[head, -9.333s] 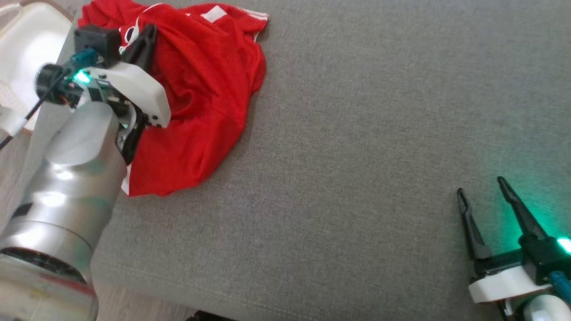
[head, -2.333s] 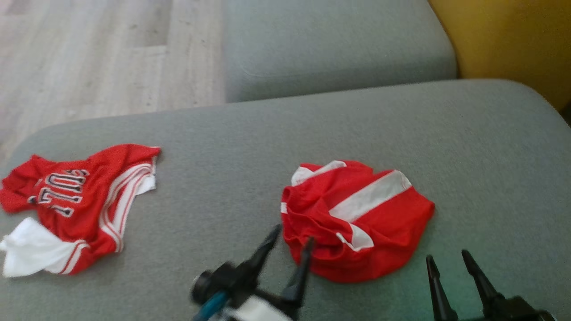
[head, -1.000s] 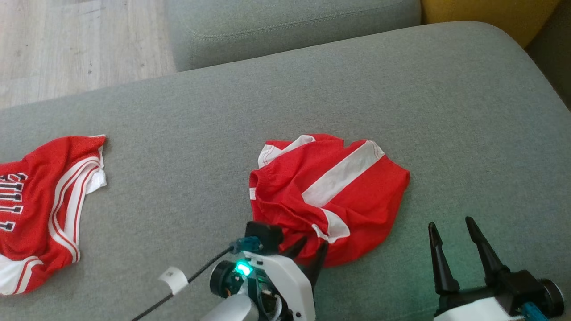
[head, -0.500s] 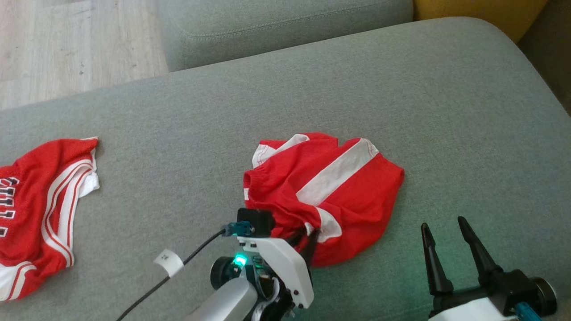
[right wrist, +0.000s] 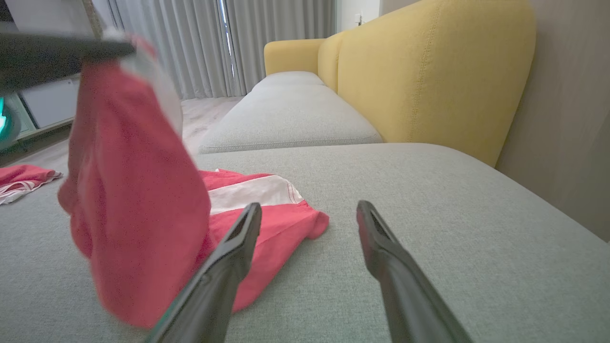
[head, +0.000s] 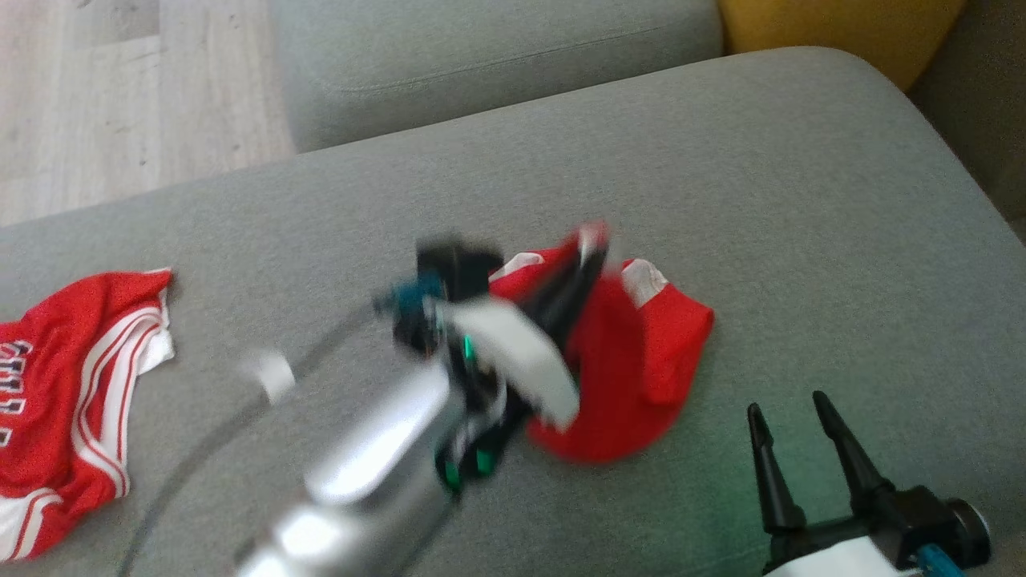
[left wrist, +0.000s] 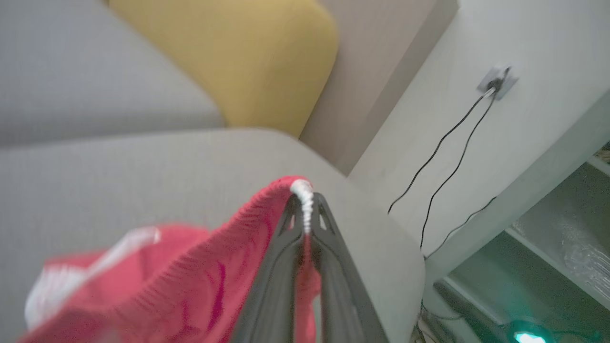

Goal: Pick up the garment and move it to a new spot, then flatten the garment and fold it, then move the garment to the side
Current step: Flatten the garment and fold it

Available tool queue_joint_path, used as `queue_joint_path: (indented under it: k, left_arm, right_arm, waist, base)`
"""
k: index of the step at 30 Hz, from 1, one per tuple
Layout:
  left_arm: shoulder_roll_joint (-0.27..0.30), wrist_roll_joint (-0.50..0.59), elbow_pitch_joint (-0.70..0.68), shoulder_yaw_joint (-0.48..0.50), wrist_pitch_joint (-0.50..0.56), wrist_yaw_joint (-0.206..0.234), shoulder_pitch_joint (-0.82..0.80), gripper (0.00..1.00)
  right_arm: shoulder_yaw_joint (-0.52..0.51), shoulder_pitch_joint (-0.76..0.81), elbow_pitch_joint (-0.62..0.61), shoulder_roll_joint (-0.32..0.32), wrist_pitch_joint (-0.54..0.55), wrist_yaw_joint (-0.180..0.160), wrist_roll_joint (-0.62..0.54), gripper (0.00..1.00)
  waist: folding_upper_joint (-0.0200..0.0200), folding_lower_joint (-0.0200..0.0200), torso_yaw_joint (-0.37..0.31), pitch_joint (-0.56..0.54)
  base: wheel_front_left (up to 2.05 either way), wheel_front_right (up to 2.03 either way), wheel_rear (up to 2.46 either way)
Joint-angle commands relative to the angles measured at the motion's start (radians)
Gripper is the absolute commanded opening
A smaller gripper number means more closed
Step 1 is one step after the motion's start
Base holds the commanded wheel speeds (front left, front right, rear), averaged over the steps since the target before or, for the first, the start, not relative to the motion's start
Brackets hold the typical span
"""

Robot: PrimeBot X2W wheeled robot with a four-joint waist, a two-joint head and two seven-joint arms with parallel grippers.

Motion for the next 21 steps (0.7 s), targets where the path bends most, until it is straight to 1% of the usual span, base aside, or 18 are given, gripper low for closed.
queue_joint_path:
  k: [1,4,7,10,12,15,16,19,21]
  left_arm:
    - [-0.005,0.01,-0.035,0.053,-0.023,-0.029,-0.141,0.0]
    - [-0.005,-0.023,0.0,0.073,-0.053,-0.056,-0.293,0.0]
    - [-0.005,-0.084,0.055,0.07,-0.074,-0.067,-0.441,0.0]
    - [-0.005,-0.141,0.086,0.048,-0.104,-0.077,-0.562,0.0]
    - [-0.005,-0.182,0.098,0.036,-0.111,-0.084,-0.599,0.0]
    - [-0.002,-0.231,0.11,0.02,-0.091,-0.093,-0.577,0.0]
    - [0.012,-0.24,0.107,0.013,-0.082,-0.096,-0.552,0.0]
    - [0.086,-0.266,0.074,-0.004,-0.065,-0.096,-0.43,0.0]
    - [0.152,-0.273,0.036,-0.019,-0.062,-0.078,-0.32,0.0]
  right_arm:
    - [0.032,-0.046,-0.023,-0.01,-0.006,0.008,0.005,1.0]
    - [0.054,-0.059,-0.018,-0.01,-0.006,0.008,0.002,1.0]
    - [0.062,-0.065,-0.015,-0.01,-0.006,0.008,0.008,1.0]
    - [0.057,-0.061,-0.022,-0.01,-0.006,0.008,0.015,1.0]
    - [0.051,-0.055,-0.027,-0.01,-0.006,0.008,0.018,1.0]
    - [0.031,-0.044,-0.039,-0.01,-0.006,0.008,0.024,1.0]
    - [0.026,-0.042,-0.042,-0.01,-0.006,0.008,0.026,1.0]
    - [0.014,-0.038,-0.053,-0.01,-0.006,0.008,0.027,1.0]
    - [0.004,-0.038,-0.062,-0.01,-0.006,0.008,0.029,1.0]
  waist:
    - [0.0,0.0,-0.02,-0.008]
    - [0.0,0.0,-0.061,-0.019]
    - [0.0,0.0,-0.095,-0.023]
    - [0.0,0.0,-0.103,-0.019]
    - [0.0,0.0,-0.098,-0.018]
    - [0.0,0.0,-0.067,-0.01]
    - [0.0,0.0,-0.054,-0.005]
    - [0.0,0.0,-0.006,0.008]
    - [0.0,0.0,0.025,0.02]
  base:
    - [0.0,0.0,0.0]
    - [0.0,0.0,0.0]
    - [0.0,0.0,0.0]
    - [0.0,0.0,0.0]
    - [0.0,0.0,0.0]
    - [0.0,0.0,0.0]
    - [0.0,0.0,0.0]
    - [0.0,0.0,0.0]
    - [0.0,0.0,0.0]
